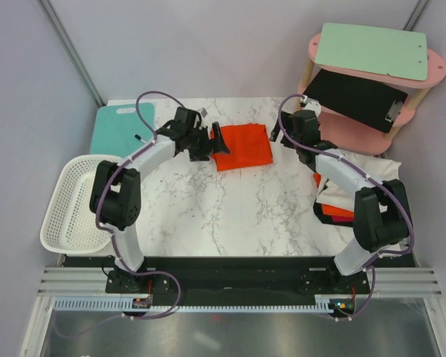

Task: Fold and stack the t-shirts
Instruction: Fold the tshirt

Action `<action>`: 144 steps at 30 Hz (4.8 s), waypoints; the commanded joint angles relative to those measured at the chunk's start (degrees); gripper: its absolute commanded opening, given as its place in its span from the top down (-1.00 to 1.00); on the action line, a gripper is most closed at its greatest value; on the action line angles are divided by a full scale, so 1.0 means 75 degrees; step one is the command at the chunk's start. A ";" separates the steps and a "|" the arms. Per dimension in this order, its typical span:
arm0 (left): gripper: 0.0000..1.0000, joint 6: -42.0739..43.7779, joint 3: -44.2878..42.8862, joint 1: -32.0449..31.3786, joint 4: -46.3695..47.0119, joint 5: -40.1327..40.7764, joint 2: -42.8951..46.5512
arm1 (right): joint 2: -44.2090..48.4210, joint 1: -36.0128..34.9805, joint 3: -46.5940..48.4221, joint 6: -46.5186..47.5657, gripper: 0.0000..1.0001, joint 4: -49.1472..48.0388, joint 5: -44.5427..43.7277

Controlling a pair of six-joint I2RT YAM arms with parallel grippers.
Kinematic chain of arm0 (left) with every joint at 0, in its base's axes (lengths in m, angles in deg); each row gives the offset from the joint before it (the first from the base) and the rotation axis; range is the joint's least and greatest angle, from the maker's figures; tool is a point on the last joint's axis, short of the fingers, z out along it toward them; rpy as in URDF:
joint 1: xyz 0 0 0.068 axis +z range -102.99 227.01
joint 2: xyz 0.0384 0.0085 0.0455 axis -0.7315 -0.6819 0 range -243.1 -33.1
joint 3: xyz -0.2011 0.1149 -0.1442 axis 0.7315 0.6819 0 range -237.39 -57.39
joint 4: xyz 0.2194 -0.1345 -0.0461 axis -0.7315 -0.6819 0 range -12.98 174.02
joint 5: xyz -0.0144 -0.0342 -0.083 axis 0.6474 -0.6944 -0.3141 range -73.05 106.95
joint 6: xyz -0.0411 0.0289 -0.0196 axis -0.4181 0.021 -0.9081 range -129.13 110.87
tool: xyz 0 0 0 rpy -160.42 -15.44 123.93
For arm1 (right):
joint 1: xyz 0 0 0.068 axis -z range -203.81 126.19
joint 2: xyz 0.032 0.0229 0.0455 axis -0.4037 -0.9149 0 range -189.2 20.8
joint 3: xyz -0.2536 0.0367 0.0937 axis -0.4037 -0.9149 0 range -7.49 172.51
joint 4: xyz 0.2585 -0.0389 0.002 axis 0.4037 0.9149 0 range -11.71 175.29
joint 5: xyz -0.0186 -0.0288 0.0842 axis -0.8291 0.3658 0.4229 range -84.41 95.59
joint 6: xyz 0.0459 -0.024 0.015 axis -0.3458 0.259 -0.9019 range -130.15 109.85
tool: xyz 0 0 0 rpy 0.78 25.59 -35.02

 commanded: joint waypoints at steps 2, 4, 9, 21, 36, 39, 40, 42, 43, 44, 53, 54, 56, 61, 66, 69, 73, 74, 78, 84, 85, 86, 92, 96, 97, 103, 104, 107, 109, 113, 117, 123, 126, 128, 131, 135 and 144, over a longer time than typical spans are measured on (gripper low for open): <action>-0.99 0.0446 0.0808 -0.0992 0.0489 0.0753 0.0505 | 0.0543 -0.0215 0.0206 0.0710 -0.96 0.2646 -0.1514; -0.99 0.0353 0.0880 -0.1238 0.0501 0.0905 0.0411 | 0.0532 -0.0239 0.0230 0.0898 -0.96 0.3057 -0.1646; -0.99 0.0176 0.1009 -0.1614 0.0653 0.0871 0.0247 | 0.0380 -0.0298 0.0556 0.0887 -0.96 0.3959 -0.2135; -0.98 0.0094 0.1102 -0.2048 0.0841 0.0578 -0.0058 | -0.1107 -0.1704 0.2327 0.0020 -0.96 0.8293 -0.5947; -0.97 0.0164 0.1642 -0.2036 0.1063 0.0484 0.0071 | -0.3347 -0.1635 0.2046 -0.1749 -0.92 1.0114 -0.7752; -0.97 0.0153 0.1677 -0.2036 0.1099 0.0461 0.0071 | -0.3429 -0.1331 0.1871 -0.1761 -0.88 1.0079 -0.7880; -0.97 0.0164 0.1677 -0.2036 0.1122 0.0461 0.0059 | -0.3464 -0.1259 0.1754 -0.1738 -0.86 1.0044 -0.7904; -0.97 0.0153 0.1677 -0.2036 0.1122 0.0449 0.0024 | -0.3511 -0.1119 0.1613 -0.1517 -0.84 0.9787 -0.7893; -0.97 0.0141 0.1665 -0.2036 0.1134 0.0437 0.0012 | -0.3546 -0.1072 0.1473 -0.1434 -0.79 0.9565 -0.7869; -0.97 0.0129 0.1677 -0.2036 0.1134 0.0437 0.0001 | -0.3570 -0.1048 0.1414 -0.1352 -0.71 0.9493 -0.7857; -0.96 0.0129 0.1852 -0.2013 0.1134 0.0531 0.0106 | -0.3640 -0.0919 0.1460 -0.0450 0.98 0.8696 -0.6909; -0.97 0.0129 0.1864 -0.2013 0.1122 0.0543 0.0129 | -0.3570 -0.0954 0.1437 -0.0391 1.00 0.8649 -0.6839; -0.97 0.0118 0.1899 -0.1978 0.1122 0.0578 0.0153 | -0.3477 -0.1093 0.1448 -0.0191 1.00 0.8462 -0.6628; -0.96 0.0153 0.1900 -0.1919 0.1052 0.0648 0.0258 | -0.3347 -0.1586 0.1741 0.0020 1.00 0.8274 -0.6147; -0.97 0.0235 0.1911 -0.1826 0.0935 0.0789 0.0422 | -0.3464 -0.2277 0.2291 0.0055 1.00 0.8391 -0.5561; -0.97 0.0258 0.1923 -0.1767 0.0876 0.0824 0.0504 | -0.3476 -0.2652 0.2630 0.0008 1.00 0.8508 -0.5163; -0.97 0.0328 0.1981 -0.1697 0.0817 0.0847 0.0610 | -0.3464 -0.3074 0.3065 -0.0015 1.00 0.8578 -0.4624; -0.97 0.0340 0.2005 -0.1685 0.0817 0.0859 0.0633 | -0.3464 -0.3203 0.3147 -0.0015 1.00 0.8567 -0.4542; -0.97 0.0422 0.2122 -0.1638 0.0771 0.0941 0.0774 | -0.3184 -0.3368 0.3522 0.0101 0.99 0.8310 -0.3946; -0.98 0.0528 0.2274 -0.1568 0.0689 0.1000 0.0973 | -0.2142 -0.3427 0.3745 0.0418 0.24 0.7794 -0.3452; -0.98 0.0539 0.2298 -0.1568 0.0677 0.1011 0.1020 | -0.1722 -0.3427 0.3734 0.0581 0.07 0.7689 -0.3358; -0.98 0.0563 0.2368 -0.1568 0.0677 0.1012 0.1171 | -0.1475 -0.3415 0.3664 0.0640 -0.21 0.7456 -0.3323; -0.99 0.0691 0.2509 -0.1556 0.0677 0.1047 0.2003 | -0.0020 -0.3345 0.3721 0.0980 -0.96 0.6915 -0.2994; -0.99 0.0704 0.2392 -0.1556 0.0653 0.1059 0.2215 | 0.0169 -0.2727 0.3546 0.0934 -0.92 0.6809 -0.3006; -1.00 0.0669 0.2357 -0.1567 0.0711 0.1035 0.2227 | 0.0134 -0.2573 0.3511 0.0934 -0.91 0.6820 -0.2948; -0.96 0.0446 0.1632 -0.1707 0.1356 0.0146 0.1724 | 0.0693 -0.1471 0.2354 0.0840 -0.88 0.6060 -0.2222; -0.96 0.0457 0.1259 -0.1789 0.1449 0.0156 0.1619 | 0.0823 -0.1330 0.2200 0.0840 -0.88 0.5769 -0.2105; -0.91 0.0597 0.0404 -0.2187 0.1485 0.0109 0.1069 | 0.1176 -0.0791 0.1837 0.0863 -0.86 0.5404 -0.1566; -0.88 0.0738 -0.0044 -0.2561 0.1486 0.0167 0.0636 | 0.1339 -0.0486 0.1684 0.0852 -0.86 0.5274 -0.1400; -0.82 0.0844 -0.1202 -0.3055 0.1509 0.0238 -0.0113 | 0.1703 0.0029 0.1344 0.0712 -0.85 0.4819 -0.1120; -0.71 0.0739 -0.1838 -0.3337 0.1486 0.0179 -0.0783 | 0.2020 0.0661 0.1062 0.0676 -0.84 0.4465 -0.0674; -0.64 0.0657 -0.2401 -0.3560 0.1450 0.0226 -0.1510 | 0.1751 0.1084 0.0933 0.0840 -0.84 0.4489 -0.0275; -0.63 0.0645 -0.2565 -0.3607 0.1427 0.0285 -0.1791 | 0.1657 0.1237 0.0746 0.0852 -0.84 0.4489 -0.0205; -0.62 0.0645 -0.2717 -0.3618 0.1427 0.0308 -0.1944 | 0.1599 0.1319 0.0687 0.0875 -0.84 0.4477 -0.0158; -0.58 0.0610 -0.2987 -0.3642 0.1427 0.0285 -0.2260 | 0.1528 0.1401 0.0616 0.0864 -0.84 0.4465 -0.0147; -0.45 0.0505 -0.3268 -0.3689 0.1439 0.0250 -0.2495 | 0.1446 0.1448 0.0511 0.0840 -0.84 0.4407 -0.0111; 0.92 0.0656 -0.3234 -0.3724 0.1240 0.0542 -0.2390 | 0.1118 0.1577 0.0358 0.0735 -0.84 0.4360 -0.0170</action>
